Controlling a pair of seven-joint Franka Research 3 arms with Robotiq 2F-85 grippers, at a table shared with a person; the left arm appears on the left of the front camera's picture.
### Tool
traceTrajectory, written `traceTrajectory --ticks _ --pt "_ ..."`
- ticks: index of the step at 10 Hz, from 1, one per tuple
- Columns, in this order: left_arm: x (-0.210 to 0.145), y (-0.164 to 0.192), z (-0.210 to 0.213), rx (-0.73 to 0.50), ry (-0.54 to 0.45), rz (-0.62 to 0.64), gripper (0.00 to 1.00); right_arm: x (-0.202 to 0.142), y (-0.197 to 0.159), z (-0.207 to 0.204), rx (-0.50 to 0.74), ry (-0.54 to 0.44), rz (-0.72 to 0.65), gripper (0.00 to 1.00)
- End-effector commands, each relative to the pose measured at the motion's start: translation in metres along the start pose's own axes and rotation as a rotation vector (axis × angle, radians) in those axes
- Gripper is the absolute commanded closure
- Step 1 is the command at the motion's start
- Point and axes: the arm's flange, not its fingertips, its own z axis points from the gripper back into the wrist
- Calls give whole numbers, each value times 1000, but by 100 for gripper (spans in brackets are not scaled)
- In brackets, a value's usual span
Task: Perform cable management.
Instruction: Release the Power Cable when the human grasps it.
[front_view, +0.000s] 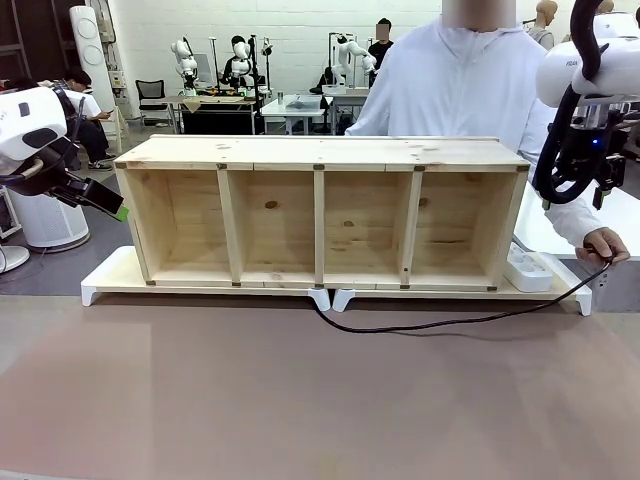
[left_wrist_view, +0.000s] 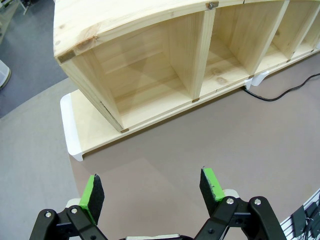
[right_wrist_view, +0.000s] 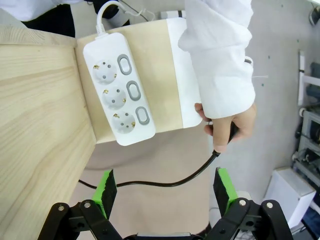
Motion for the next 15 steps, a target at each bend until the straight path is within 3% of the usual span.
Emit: traceTrajectory --ticks 1,15 --pt "0 0 -1 -3 2 18 0 0 0 -1 2 4 -2 0" --pt "0 0 -1 -3 2 18 0 0 0 -1 2 4 -2 0"
